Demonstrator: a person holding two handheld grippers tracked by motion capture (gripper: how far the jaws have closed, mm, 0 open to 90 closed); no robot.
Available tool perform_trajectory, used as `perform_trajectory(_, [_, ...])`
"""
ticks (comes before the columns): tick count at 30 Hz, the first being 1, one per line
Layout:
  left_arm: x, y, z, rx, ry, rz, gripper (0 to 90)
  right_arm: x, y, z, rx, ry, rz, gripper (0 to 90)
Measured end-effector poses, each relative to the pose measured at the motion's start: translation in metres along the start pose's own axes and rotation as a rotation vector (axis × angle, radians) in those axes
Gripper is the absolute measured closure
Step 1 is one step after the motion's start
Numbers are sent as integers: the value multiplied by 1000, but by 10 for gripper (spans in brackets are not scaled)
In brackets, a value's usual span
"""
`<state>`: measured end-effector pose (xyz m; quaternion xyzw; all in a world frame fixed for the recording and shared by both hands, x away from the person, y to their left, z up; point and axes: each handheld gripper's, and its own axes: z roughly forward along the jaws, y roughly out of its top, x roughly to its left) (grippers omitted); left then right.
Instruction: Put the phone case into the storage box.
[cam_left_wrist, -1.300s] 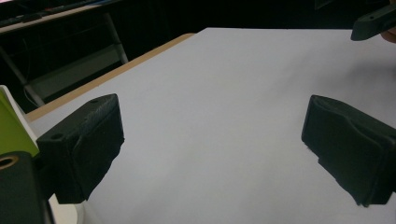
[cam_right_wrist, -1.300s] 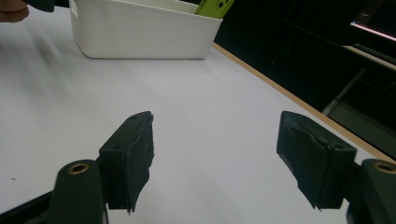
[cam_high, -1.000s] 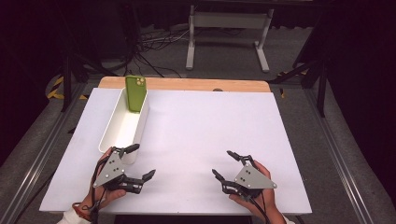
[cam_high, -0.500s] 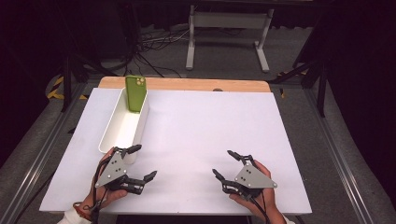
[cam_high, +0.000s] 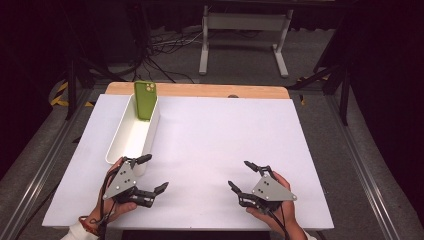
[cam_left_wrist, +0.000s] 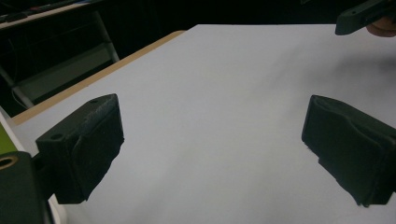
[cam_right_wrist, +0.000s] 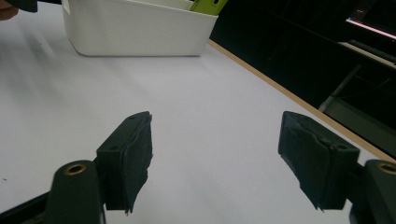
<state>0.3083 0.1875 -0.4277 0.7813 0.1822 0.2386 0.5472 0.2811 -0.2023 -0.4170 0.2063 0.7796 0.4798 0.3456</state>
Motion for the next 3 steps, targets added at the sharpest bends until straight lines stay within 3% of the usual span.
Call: perform_trajectory(3, [-1, 0, 1, -1, 4, -2, 65, -1, 0, 0, -5, 1, 10, 267])
